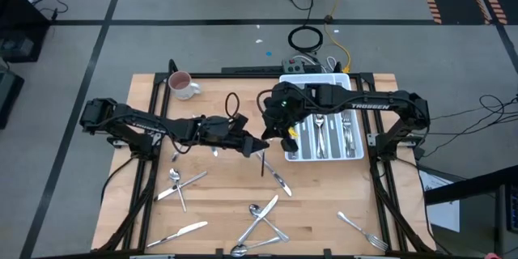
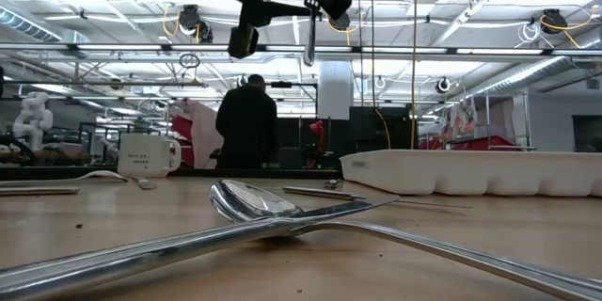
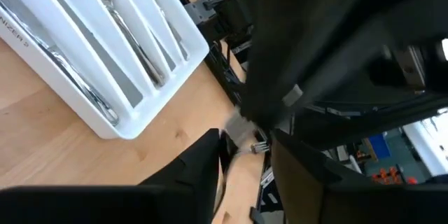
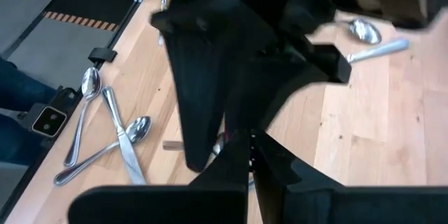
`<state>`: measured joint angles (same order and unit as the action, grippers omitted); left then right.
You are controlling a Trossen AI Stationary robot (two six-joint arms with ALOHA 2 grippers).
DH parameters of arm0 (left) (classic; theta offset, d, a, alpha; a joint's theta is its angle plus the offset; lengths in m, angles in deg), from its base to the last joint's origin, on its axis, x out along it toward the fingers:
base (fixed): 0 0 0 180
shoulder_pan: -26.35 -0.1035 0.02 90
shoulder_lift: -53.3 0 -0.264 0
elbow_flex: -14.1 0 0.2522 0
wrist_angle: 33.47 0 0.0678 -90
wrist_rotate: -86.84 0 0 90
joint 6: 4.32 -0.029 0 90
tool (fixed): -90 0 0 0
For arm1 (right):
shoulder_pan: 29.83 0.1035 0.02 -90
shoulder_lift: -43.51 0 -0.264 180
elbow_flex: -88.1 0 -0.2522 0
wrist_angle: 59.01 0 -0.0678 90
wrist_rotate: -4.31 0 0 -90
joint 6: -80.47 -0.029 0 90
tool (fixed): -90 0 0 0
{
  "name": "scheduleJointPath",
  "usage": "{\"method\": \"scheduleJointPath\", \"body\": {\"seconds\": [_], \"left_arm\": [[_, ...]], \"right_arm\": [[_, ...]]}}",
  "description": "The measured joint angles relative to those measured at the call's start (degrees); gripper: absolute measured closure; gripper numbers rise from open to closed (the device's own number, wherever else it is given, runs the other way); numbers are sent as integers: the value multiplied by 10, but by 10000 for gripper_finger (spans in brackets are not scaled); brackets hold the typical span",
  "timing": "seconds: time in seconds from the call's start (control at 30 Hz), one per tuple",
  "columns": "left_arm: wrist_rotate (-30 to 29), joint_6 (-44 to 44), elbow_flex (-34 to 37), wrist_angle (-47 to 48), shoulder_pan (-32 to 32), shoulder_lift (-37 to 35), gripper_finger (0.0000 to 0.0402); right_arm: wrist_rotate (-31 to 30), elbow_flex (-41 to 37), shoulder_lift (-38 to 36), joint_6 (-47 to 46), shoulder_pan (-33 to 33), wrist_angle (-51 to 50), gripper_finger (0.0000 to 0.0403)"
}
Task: Sort silverware
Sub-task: Put the left fork in the right section of the silverware tray
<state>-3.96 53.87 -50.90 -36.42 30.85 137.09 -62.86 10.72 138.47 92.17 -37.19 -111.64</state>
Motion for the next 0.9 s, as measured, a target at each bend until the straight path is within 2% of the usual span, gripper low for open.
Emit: {"method": "scheduleJointPath", "body": {"seconds": [0.3,0.5,0.63,0.8,0.9], "left_arm": [[8,-6,0,31,15,0,255],[9,-5,0,44,20,-1,255],[9,-6,0,58,20,-1,255],[10,-6,0,73,20,-1,255],[10,-14,0,74,20,-1,255]], "right_arm": [[1,-1,0,22,-38,-69,403],[54,-1,-2,38,-70,-120,403],[69,-1,-4,52,-95,-155,403],[147,0,-5,79,-127,-222,403],[147,0,-5,100,-153,-276,403]]}}
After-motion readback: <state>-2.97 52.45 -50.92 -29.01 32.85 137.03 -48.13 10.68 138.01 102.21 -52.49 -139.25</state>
